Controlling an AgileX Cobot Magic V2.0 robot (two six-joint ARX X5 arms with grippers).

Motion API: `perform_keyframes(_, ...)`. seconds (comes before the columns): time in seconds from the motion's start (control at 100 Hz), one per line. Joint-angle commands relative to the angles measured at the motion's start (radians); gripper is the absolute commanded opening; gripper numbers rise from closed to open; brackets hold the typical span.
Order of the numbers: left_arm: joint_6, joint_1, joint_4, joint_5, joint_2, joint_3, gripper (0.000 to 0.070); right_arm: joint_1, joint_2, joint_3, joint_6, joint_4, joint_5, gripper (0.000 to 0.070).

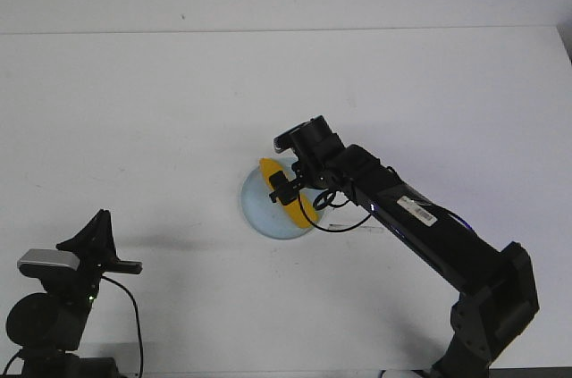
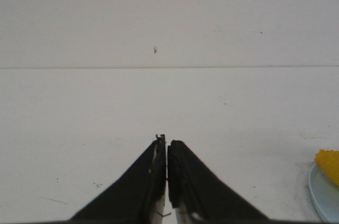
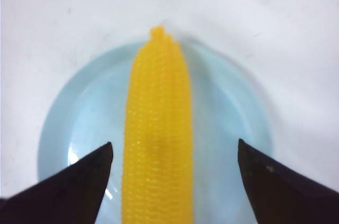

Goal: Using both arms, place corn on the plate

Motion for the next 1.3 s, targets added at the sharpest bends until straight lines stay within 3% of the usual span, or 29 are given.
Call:
perform_keyframes(0.0, 0.013, 0.003, 0.014, -0.002, -0.001, 0.010, 0.0003, 0.007, 0.002, 0.018, -0.021, -0.010, 0.023, 0.0267)
perform_keyframes(0.09, 0.013, 0.003, 0.014, -0.002, -0.001, 0.010, 0.0003, 0.008, -0.012, 0.018, -0.067, -0.026, 0.041, 0.0077)
perform_keyframes(0.18, 0.013, 0.003, 0.014, -0.003, -0.001, 0.010, 0.0003, 0.008, -0.026, 0.017, -0.088, -0.037, 0.063, 0.0013)
perform_keyframes(0.43, 0.013, 0.003, 0.014, -0.003, -0.001, 0.010, 0.0003, 0.008, -0.109, -0.074, -0.090, 0.013, 0.202, 0.0013)
perform_keyframes(0.88, 0.013, 0.003, 0.014, -0.003, -0.001, 0.010, 0.0003, -0.071, -0.454, -0.490, -0.097, 0.344, 0.155, 0.0013)
perform_keyframes(1.29, 0.013, 0.003, 0.014, -0.003, -0.001, 0.010, 0.0003, -0.322, -0.797, -0.768, -0.034, 0.361, 0.157, 0.0013)
